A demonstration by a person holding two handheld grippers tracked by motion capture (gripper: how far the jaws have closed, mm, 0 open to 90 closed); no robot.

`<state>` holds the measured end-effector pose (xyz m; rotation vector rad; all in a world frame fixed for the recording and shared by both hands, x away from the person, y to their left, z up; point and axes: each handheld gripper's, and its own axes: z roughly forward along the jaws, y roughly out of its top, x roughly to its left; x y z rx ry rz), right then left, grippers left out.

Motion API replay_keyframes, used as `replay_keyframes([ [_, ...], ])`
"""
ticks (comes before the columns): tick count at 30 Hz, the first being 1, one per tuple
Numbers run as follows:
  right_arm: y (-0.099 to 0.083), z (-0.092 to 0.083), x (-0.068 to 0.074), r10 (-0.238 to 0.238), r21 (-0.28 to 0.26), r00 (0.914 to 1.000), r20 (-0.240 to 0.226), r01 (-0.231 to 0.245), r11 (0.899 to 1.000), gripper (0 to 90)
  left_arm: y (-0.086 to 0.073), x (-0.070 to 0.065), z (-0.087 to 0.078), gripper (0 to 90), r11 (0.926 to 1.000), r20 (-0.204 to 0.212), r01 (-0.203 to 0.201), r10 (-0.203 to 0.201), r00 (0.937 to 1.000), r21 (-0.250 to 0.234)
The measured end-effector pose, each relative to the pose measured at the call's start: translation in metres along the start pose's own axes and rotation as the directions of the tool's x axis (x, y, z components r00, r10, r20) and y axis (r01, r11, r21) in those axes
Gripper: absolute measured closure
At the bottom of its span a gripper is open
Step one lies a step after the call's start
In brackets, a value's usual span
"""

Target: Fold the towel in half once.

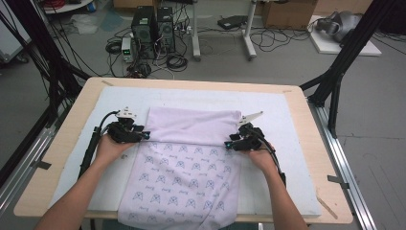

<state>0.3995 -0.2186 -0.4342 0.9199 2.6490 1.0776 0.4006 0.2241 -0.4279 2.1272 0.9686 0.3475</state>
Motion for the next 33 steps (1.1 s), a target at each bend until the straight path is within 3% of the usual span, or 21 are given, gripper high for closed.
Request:
replay_keyframes([
  [2,-0.003,-0.001,-0.001,0.004,-0.019,1.0000,0.005,-0.003,1.000,68.4,-0.001,-0.002,0.005,70.0,0.9989,-0.003,-0.032,0.032,0.9995,0.035],
  [4,-0.003,-0.002,0.000,-0.014,-0.022,0.9999,-0.001,0.014,1.000,80.3,-0.001,-0.005,0.007,82.1,0.9982,-0.003,-0.053,0.053,0.9986,0.030],
  [6,-0.002,-0.004,0.001,-0.033,-0.029,0.9995,-0.006,0.032,0.999,83.6,0.001,-0.009,0.003,84.9,0.9974,-0.028,-0.073,0.073,0.9970,0.003],
  [9,-0.001,-0.011,0.003,-0.041,-0.052,0.9990,-0.020,0.040,0.998,84.1,0.004,-0.010,-0.008,85.2,0.9967,-0.038,-0.071,0.069,0.9969,-0.040],
  [12,0.001,-0.026,0.011,-0.051,-0.114,0.9977,-0.044,0.046,0.992,84.1,0.001,-0.017,-0.027,84.9,0.9916,-0.049,-0.079,0.075,0.9960,-0.103],
  [15,0.001,-0.045,0.029,-0.092,-0.156,0.9933,-0.070,0.081,0.984,84.1,-0.009,-0.026,-0.043,84.8,0.9877,-0.052,-0.081,0.074,0.9959,-0.134],
  [16,0.000,-0.052,0.036,-0.110,-0.166,0.9917,-0.067,0.097,0.981,84.1,-0.015,-0.031,-0.051,84.9,0.9833,-0.060,-0.099,0.091,0.9940,-0.153],
  [17,-0.003,-0.060,0.045,-0.135,-0.198,0.9882,-0.072,0.119,0.973,84.1,-0.019,-0.035,-0.056,84.9,0.9820,-0.058,-0.099,0.091,0.9941,-0.161],
  [20,-0.015,-0.073,0.067,-0.159,-0.210,0.9805,-0.116,0.132,0.969,84.1,-0.037,-0.053,-0.075,84.8,0.9772,-0.051,-0.126,0.119,0.9916,-0.171],
  [22,-0.026,-0.077,0.080,-0.167,-0.210,0.9752,-0.146,0.134,0.969,84.1,-0.050,-0.064,-0.084,84.8,0.9772,-0.030,-0.127,0.124,0.9919,-0.170],
  [25,-0.045,-0.081,0.102,-0.144,-0.190,0.9701,-0.195,0.107,0.976,83.9,-0.070,-0.083,-0.094,84.8,0.9785,0.016,-0.161,0.164,0.9863,-0.129],
  [26,-0.052,-0.081,0.110,-0.137,-0.176,0.9646,-0.226,0.098,0.980,83.0,-0.073,-0.085,-0.096,84.1,0.9794,0.036,-0.160,0.166,0.9855,-0.123],
  [27,-0.055,-0.081,0.113,-0.131,-0.173,0.9597,-0.249,0.089,0.981,80.3,-0.075,-0.086,-0.098,81.8,0.9810,0.065,-0.160,0.168,0.9837,-0.110],
  [28,-0.057,-0.081,0.115,-0.126,-0.172,0.9547,-0.270,0.081,0.982,72.1,-0.075,-0.086,-0.099,74.5,0.9831,0.077,-0.155,0.163,0.9836,-0.097],
  [29,-0.056,-0.082,0.115,-0.107,-0.173,0.9581,-0.266,0.062,0.983,64.1,-0.074,-0.084,-0.100,66.0,0.9845,0.082,-0.148,0.156,0.9844,-0.094],
  [31,-0.051,-0.084,0.111,-0.105,-0.181,0.9651,-0.240,0.061,0.982,58.2,-0.068,-0.078,-0.100,56.7,0.9848,0.079,-0.145,0.153,0.9851,-0.096],
  [33,-0.042,-0.083,0.096,-0.083,-0.179,0.9836,-0.161,0.053,0.982,52.3,-0.057,-0.069,-0.095,53.3,0.9828,0.051,-0.150,0.156,0.9864,-0.108],
])
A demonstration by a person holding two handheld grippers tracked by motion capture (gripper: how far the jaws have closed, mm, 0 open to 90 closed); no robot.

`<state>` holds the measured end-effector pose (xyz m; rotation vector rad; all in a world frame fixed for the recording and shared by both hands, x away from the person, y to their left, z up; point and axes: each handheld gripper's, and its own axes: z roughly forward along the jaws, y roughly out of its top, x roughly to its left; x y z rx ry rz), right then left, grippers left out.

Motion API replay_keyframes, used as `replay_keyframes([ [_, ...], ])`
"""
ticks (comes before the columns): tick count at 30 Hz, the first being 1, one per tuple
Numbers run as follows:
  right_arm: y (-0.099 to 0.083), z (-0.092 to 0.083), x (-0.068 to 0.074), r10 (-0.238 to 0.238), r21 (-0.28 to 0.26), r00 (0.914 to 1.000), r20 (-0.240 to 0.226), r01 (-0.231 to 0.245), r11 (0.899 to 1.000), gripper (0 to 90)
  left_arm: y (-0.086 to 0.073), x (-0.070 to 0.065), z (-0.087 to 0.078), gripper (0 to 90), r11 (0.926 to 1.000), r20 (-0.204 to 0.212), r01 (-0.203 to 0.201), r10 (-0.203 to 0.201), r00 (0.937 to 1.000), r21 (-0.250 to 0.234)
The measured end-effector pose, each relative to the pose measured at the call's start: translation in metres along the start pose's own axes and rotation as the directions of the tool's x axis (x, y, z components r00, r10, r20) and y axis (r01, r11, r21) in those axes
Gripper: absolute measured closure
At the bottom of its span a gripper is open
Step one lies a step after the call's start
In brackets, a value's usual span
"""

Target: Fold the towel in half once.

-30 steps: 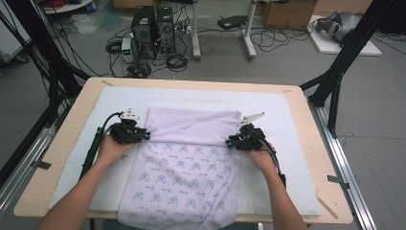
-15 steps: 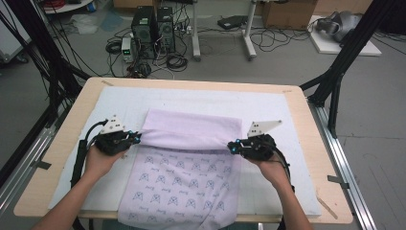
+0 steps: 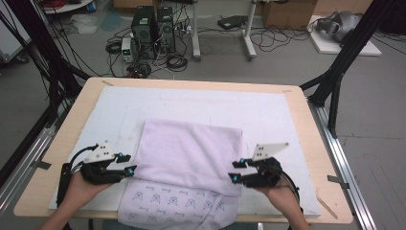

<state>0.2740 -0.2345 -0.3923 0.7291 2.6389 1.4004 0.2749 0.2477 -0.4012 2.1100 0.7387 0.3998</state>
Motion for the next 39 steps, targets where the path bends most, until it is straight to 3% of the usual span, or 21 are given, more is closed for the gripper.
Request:
replay_keyframes([
  [2,0.006,0.004,-0.025,0.031,0.006,0.9978,0.058,-0.031,0.999,49.0,0.009,0.014,0.011,52.7,0.9997,-0.029,0.017,-0.018,0.9994,-0.016],
  [4,0.012,0.011,-0.048,0.090,-0.023,0.9860,0.140,-0.087,0.996,43.5,0.018,0.029,0.025,51.6,0.9987,-0.059,0.048,-0.049,0.9971,-0.016],
  [6,0.016,0.021,-0.071,0.117,0.002,0.9767,0.180,-0.119,0.993,42.6,0.026,0.046,0.043,50.5,0.9947,-0.087,0.099,-0.101,0.9910,-0.028],
  [7,0.018,0.027,-0.083,0.108,0.047,0.9662,0.234,-0.123,0.991,41.0,0.027,0.053,0.049,50.5,0.9909,-0.091,0.131,-0.133,0.9869,-0.033],
  [9,0.017,0.037,-0.103,0.141,0.068,0.9588,0.247,-0.162,0.985,38.5,0.032,0.067,0.067,50.2,0.9860,-0.127,0.166,-0.166,0.9779,-0.005],
  [14,0.015,0.061,-0.126,0.121,0.127,0.9419,0.313,-0.168,0.977,34.9,0.037,0.090,0.104,40.4,0.9703,-0.235,0.239,-0.224,0.9457,0.037],
  [15,0.014,0.065,-0.130,0.124,0.125,0.9400,0.318,-0.171,0.977,35.2,0.037,0.093,0.109,40.7,0.9655,-0.234,0.258,-0.244,0.9412,0.033],
  [17,0.014,0.067,-0.134,0.126,0.094,0.9370,0.326,-0.165,0.982,38.6,0.035,0.098,0.119,41.5,0.9543,-0.220,0.291,-0.269,0.9375,0.069],
  [18,0.015,0.069,-0.135,0.120,0.095,0.9386,0.323,-0.158,0.983,47.3,0.035,0.098,0.121,44.1,0.9584,-0.229,0.276,-0.253,0.9401,0.073],
  [19,0.016,0.070,-0.135,0.108,0.095,0.9451,0.308,-0.143,0.985,57.9,0.036,0.097,0.122,49.6,0.9594,-0.213,0.275,-0.257,0.9427,0.061],
  [20,0.016,0.072,-0.135,0.105,0.086,0.9528,0.285,-0.134,0.987,76.9,0.036,0.096,0.123,68.0,0.9588,-0.180,0.278,-0.265,0.9475,0.057],
  [21,0.017,0.074,-0.137,0.117,0.082,0.9660,0.231,-0.139,0.987,83.4,0.039,0.092,0.124,77.8,0.9637,-0.196,0.262,-0.247,0.9490,0.053],
  [22,0.020,0.076,-0.138,0.114,0.091,0.9644,0.239,-0.139,0.986,84.9,0.041,0.091,0.125,85.6,0.9657,-0.210,0.254,-0.238,0.9483,0.054],
  [24,0.030,0.078,-0.140,0.077,0.129,0.9566,0.281,-0.117,0.985,85.5,0.046,0.092,0.123,86.5,0.9666,-0.230,0.252,-0.236,0.9441,0.044],
  [27,0.058,0.069,-0.146,0.025,0.122,0.9385,0.344,-0.071,0.990,85.8,0.065,0.102,0.107,86.8,0.9659,-0.268,0.257,-0.256,0.9286,-0.034],
  [28,0.071,0.064,-0.149,0.014,0.112,0.9315,0.363,-0.058,0.992,85.8,0.076,0.106,0.100,86.8,0.9709,-0.287,0.235,-0.238,0.9279,-0.047],
  [32,0.130,0.037,-0.157,-0.054,0.082,0.9048,0.422,0.021,0.996,85.7,0.128,0.122,0.068,86.8,0.9701,-0.322,0.186,-0.228,0.9190,-0.157],
  [34,0.158,0.023,-0.159,-0.059,0.040,0.8926,0.447,0.046,0.998,83.8,0.147,0.130,0.060,84.4,0.9729,-0.369,0.162,-0.213,0.9047,-0.165],
  [35,0.167,0.020,-0.161,-0.058,0.033,0.8870,0.458,0.048,0.998,75.7,0.151,0.134,0.060,73.4,0.9712,-0.398,0.178,-0.228,0.8888,-0.159],
  [36,0.172,0.019,-0.164,-0.037,0.025,0.8778,0.478,0.029,0.999,61.7,0.151,0.137,0.061,57.4,0.9684,-0.401,0.197,-0.243,0.8831,-0.153],
  [39,0.161,0.027,-0.170,0.006,0.045,0.8893,0.457,-0.030,0.999,53.0,0.139,0.138,0.065,48.2,0.9688,-0.361,0.222,-0.247,0.8994,-0.110],
])
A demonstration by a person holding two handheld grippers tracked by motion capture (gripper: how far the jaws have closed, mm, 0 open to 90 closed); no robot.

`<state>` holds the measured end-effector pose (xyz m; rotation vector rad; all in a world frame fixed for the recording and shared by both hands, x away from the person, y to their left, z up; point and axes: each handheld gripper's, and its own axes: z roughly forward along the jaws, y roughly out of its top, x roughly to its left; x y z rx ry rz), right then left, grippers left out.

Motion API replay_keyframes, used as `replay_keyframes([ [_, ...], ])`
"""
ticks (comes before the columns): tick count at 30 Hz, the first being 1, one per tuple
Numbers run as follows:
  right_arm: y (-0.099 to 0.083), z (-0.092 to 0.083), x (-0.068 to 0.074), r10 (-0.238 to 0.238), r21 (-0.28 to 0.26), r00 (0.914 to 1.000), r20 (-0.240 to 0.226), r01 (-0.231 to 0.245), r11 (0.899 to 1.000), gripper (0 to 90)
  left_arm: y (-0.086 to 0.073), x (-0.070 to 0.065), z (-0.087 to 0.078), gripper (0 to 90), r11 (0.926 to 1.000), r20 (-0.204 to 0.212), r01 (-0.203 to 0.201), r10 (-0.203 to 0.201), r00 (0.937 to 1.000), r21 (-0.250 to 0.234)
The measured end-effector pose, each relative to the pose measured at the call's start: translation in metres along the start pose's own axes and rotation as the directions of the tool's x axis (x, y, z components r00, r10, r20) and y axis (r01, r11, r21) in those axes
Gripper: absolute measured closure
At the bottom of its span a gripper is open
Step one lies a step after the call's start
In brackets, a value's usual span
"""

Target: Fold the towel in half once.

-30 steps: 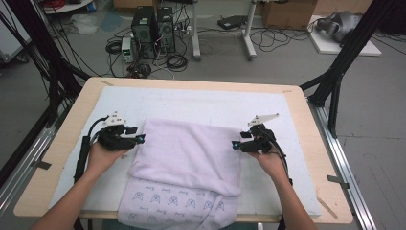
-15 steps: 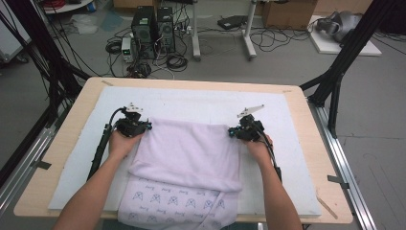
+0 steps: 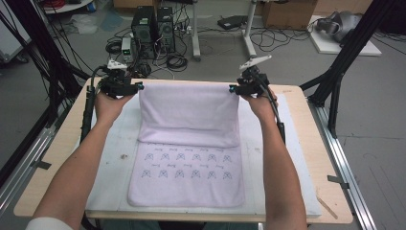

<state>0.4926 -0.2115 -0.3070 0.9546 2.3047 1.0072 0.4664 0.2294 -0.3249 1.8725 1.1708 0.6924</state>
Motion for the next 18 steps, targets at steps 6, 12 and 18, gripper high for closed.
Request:
replay_keyframes([
  [6,-0.056,0.014,0.013,0.026,0.079,0.9932,-0.114,-0.017,0.997,46.9,-0.050,-0.005,0.001,48.5,0.9972,0.091,-0.039,0.033,0.9953,0.064],
  [12,-0.094,0.011,0.042,0.033,0.101,0.9683,-0.248,-0.008,0.995,47.9,-0.091,-0.025,-0.004,50.0,0.9856,0.214,-0.106,0.076,0.9739,0.131],
  [18,-0.129,0.010,0.067,0.013,0.131,0.9463,-0.323,0.031,0.991,47.4,-0.119,-0.036,-0.008,48.5,0.9814,0.285,-0.107,0.058,0.9568,0.160],
])
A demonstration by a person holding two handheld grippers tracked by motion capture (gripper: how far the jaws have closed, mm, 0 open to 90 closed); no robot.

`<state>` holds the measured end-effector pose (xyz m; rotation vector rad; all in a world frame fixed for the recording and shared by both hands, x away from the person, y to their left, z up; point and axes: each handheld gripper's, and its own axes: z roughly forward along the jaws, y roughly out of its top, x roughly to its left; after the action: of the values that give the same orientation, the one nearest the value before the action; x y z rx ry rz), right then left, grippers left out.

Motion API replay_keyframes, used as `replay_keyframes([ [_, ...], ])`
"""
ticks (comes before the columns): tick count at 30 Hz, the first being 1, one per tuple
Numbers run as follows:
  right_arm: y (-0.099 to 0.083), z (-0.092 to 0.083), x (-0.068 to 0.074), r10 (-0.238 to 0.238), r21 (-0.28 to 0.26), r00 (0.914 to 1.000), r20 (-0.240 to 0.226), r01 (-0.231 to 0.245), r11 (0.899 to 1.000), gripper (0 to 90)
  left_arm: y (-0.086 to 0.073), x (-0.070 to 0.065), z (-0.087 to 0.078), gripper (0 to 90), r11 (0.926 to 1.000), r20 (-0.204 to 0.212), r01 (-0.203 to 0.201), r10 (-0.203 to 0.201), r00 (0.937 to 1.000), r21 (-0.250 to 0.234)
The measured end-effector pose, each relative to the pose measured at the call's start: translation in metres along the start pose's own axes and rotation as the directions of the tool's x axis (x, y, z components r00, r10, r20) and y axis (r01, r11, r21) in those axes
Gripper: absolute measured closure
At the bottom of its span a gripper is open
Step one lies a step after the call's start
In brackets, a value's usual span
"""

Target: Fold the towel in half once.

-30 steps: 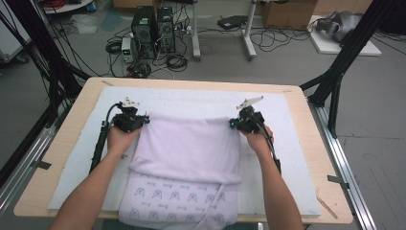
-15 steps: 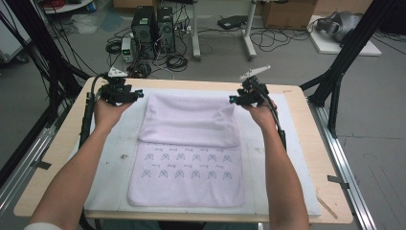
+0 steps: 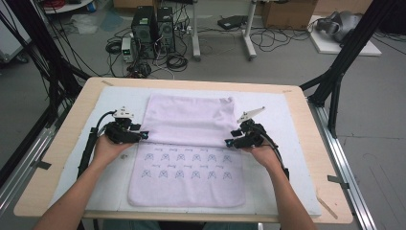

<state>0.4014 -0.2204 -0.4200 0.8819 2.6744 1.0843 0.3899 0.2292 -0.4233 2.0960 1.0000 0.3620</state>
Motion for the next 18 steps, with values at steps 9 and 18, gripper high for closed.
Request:
replay_keyframes([
  [9,-0.020,-0.004,0.004,-0.010,-0.032,0.9983,-0.057,0.008,0.999,85.5,-0.006,-0.006,-0.015,85.1,0.9975,0.023,-0.040,0.042,0.9989,-0.059],
  [18,-0.023,-0.058,0.034,-0.100,-0.154,0.9936,-0.052,0.091,0.984,85.6,-0.028,-0.038,-0.063,84.9,0.9770,0.014,-0.114,0.118,0.9929,-0.180],
])
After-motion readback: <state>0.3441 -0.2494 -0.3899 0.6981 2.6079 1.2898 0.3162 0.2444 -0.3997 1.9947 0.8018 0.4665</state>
